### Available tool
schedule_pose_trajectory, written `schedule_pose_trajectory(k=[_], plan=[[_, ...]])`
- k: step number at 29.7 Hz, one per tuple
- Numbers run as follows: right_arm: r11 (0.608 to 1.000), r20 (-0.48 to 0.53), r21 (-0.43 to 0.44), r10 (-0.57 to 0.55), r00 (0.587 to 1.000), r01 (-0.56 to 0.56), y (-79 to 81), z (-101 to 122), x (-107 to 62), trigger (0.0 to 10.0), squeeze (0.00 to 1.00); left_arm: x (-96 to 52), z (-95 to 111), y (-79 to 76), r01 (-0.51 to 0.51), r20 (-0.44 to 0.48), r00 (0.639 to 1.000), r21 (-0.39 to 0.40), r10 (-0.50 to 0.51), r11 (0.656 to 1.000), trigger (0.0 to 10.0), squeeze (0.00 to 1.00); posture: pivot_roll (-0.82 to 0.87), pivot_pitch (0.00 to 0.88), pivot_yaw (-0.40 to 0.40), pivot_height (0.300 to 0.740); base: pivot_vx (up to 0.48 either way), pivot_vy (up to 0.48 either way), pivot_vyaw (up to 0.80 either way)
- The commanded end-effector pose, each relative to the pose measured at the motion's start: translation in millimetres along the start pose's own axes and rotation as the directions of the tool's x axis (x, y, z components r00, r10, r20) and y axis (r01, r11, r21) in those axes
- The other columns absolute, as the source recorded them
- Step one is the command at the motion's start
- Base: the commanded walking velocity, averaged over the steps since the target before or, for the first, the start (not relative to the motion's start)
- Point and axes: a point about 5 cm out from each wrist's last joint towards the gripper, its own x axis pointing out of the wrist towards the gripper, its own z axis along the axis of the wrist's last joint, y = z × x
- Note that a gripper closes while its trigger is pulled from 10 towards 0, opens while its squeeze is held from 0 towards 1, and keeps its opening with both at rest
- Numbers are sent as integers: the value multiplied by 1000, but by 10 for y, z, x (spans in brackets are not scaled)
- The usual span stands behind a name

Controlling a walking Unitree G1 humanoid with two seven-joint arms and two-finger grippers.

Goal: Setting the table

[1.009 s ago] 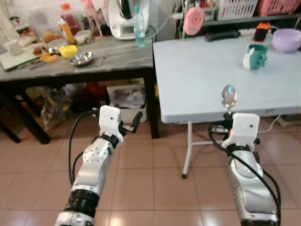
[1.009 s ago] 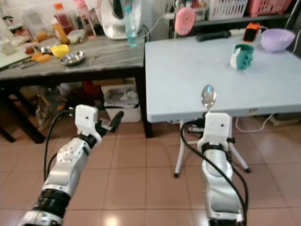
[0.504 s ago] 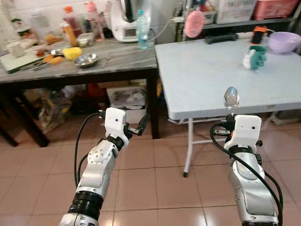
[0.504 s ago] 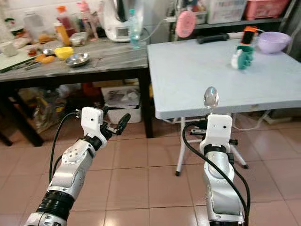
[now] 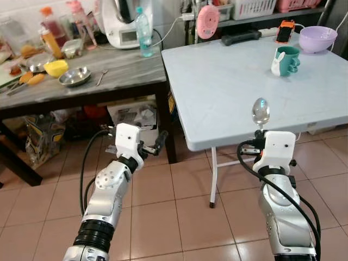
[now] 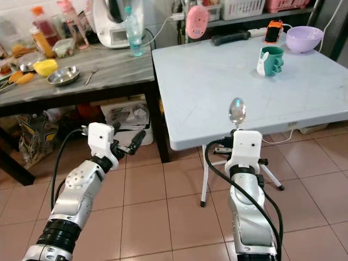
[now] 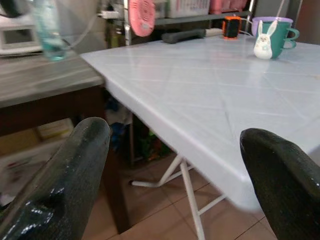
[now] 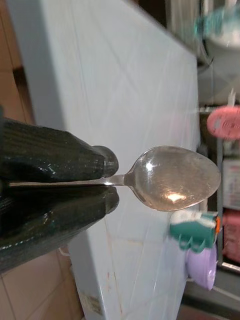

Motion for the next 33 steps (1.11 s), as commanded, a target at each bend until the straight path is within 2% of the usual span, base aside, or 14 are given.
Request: schedule_pose_trajectory(k=[1, 9, 16, 30, 33], plan=[[1000, 16, -4, -13, 1000, 13, -33, 26, 10, 10000, 0, 27, 28, -33, 16, 4, 1000, 6, -16, 1000, 10000, 0, -129, 0, 104, 740, 480, 0, 0], [1000, 24, -14, 3, 1000, -2, -6, 34, 17, 10000, 0, 37, 18, -17, 7, -10, 1000, 9, -7, 1000, 10000, 0, -128, 0, 106, 740, 462, 0, 0], [1000, 28, -16, 7, 1000, -7, 7, 31, 29, 10000, 0, 52, -6, 10, -34, -33, 999, 23, 35, 999, 10000, 0, -125, 0, 112, 740, 0, 0, 0], [1000, 29, -13, 20, 999, -20, 46, 17, 32, 10000, 0, 68, -9, 31, -79, -44, 996, 36, 81, 996, 10000, 0, -124, 0, 111, 740, 0, 0, 662], [1000, 26, -4, 17, 1000, -17, 54, 7, 36, 10000, 0, 66, -29, 53, -89, -61, 994, 45, 92, 995, 10000, 0, -121, 0, 114, 740, 0, 0, 0]])
